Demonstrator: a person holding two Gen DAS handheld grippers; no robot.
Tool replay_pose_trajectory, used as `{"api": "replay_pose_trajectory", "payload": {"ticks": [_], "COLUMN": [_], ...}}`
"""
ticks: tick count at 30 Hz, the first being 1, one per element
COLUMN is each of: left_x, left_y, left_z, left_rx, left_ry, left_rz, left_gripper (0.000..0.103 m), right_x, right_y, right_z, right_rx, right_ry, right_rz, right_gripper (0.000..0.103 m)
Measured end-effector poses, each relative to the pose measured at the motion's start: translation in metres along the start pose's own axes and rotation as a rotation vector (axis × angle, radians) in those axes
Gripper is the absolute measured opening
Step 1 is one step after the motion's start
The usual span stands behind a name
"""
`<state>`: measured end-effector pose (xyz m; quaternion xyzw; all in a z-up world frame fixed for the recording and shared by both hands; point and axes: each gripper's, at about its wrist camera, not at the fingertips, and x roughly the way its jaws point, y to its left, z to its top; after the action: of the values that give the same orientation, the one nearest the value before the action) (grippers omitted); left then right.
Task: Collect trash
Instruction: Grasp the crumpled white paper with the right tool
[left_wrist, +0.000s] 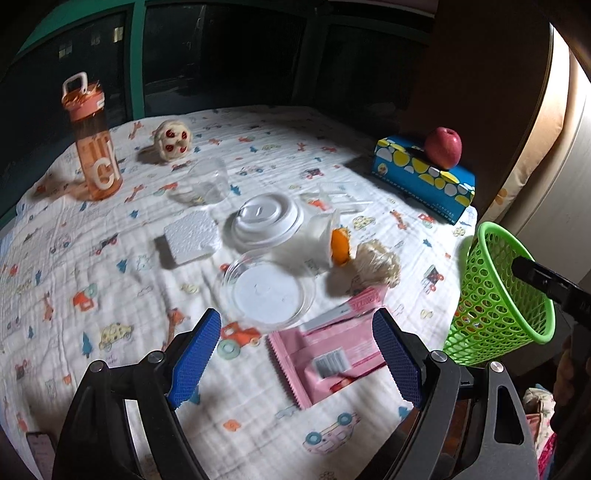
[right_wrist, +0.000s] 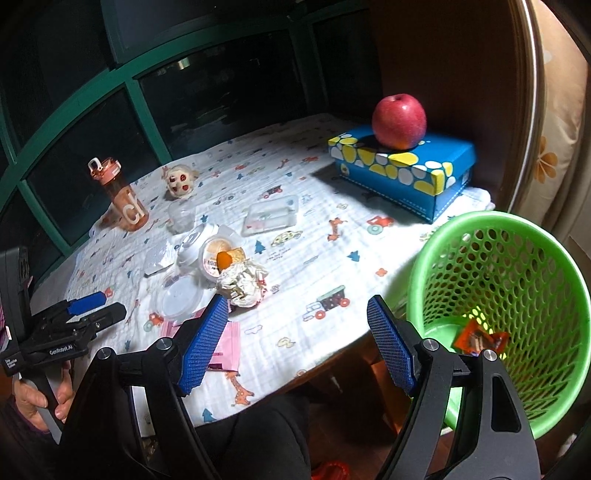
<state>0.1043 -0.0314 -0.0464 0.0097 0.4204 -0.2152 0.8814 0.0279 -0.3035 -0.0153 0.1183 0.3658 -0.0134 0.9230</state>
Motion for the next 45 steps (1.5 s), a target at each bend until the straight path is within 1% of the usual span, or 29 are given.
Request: {"api": "replay_pose_trajectory", "payload": {"ticks": [6,16,25,27,29,30,32,36,41,43,45], "left_x": [0.004,0.006,0.013,0.016,0.020,0.023,0.028,0.041,0.057,0.063,0.071], "left_y": [0.014,0.033,0.045,0.046,0.047,0.048,0.049,0.046,0.037,0.035,0.033], "left_z": [-0.012,-0.020,-0.017,-0.014,-0.011,-0.010,-0.006,0.001,0.011,0.013,0.016], "left_rx": [-0.041,-0.085,-0.101,-0.103,-0.105,-0.106,-0.106,-0.095,-0.078,-0.073,-0.072], "left_ry": [0.020,0.032,0.036,0.037,0.037,0.038,0.043,0.058,0.084,0.090,0.105], "left_rz": [0.005,0.023,0.032,0.032,0.033,0.034,0.035,0.030,0.003,-0.005,-0.014], "left_gripper": [0.081,0.081,0.081,0.081,0.081,0.081,0.081,0.081,0.082,0.088,0.090], "right_x": [0.021,0.080,0.130,0.141,0.151,0.155,0.159,0.157,0.153,0.150,0.144], "right_y": [0.013,0.046,0.058,0.058,0.057,0.057,0.056,0.058,0.059,0.057,0.055], "right_z": [0.001,0.004,0.010,0.010,0.010,0.009,0.008,0.008,0.009,0.009,0.010], "right_rx": [-0.018,-0.078,-0.099,-0.101,-0.097,-0.097,-0.090,-0.094,-0.100,-0.095,-0.091], "right_ry": [0.032,0.119,0.181,0.197,0.217,0.225,0.234,0.235,0.228,0.222,0.210], "right_rz": [0.033,0.086,0.074,0.062,0.056,0.050,0.060,0.078,0.083,0.085,0.085], "right_gripper": [0.077,0.077,0.075,0.071,0.069,0.066,0.066,0.056,0.049,0.049,0.049]}}
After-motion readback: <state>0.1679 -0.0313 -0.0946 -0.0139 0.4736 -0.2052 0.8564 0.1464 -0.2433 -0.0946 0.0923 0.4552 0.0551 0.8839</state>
